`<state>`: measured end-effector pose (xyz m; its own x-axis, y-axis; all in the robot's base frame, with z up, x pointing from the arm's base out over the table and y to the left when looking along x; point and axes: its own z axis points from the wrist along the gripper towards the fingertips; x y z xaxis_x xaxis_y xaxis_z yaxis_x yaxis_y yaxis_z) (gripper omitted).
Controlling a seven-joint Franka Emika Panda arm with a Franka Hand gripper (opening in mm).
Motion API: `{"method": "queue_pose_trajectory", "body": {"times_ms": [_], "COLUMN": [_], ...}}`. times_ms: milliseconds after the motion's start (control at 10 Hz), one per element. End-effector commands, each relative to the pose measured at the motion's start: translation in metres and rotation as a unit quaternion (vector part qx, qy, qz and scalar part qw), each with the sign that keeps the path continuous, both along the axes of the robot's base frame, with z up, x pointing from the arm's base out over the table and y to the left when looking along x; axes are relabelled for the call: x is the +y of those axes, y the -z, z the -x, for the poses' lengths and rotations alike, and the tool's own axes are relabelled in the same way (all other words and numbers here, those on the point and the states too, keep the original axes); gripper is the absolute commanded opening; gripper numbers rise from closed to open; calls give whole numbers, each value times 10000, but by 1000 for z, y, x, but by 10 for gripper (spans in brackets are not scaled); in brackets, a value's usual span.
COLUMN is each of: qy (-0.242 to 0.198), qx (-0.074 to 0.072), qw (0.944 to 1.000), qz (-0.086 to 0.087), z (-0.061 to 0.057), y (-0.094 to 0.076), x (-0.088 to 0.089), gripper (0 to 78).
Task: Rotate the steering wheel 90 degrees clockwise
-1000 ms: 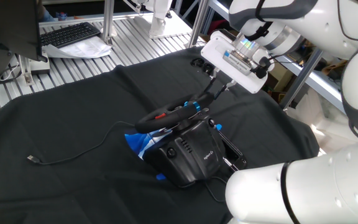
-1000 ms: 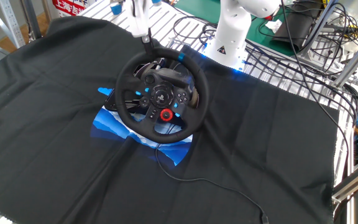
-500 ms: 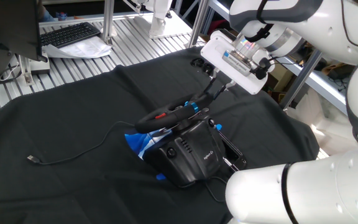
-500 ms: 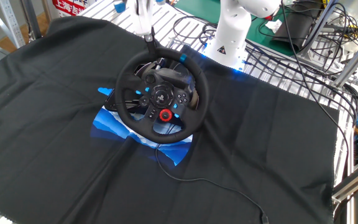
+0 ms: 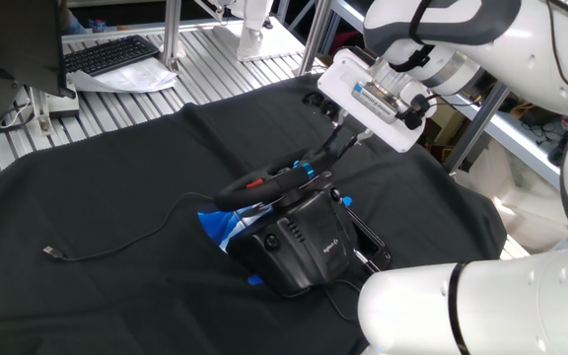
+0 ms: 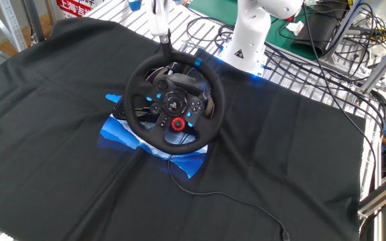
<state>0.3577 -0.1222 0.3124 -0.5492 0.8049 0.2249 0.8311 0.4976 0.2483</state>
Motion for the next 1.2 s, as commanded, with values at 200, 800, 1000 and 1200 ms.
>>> {"method": "queue_pose_trajectory", "body": {"times_ms": [200,800,1000,1200], "qy": [60,159,189,148], "qx": [-97,-74,-76,-95], "qw": [9999,9997,9995,9994], "qz": [91,189,259,304], "z": [1,7,11,13], "y": [4,-2,-5,-6], "x": [6,19,23,25], "gripper": [12,12,12,12]}}
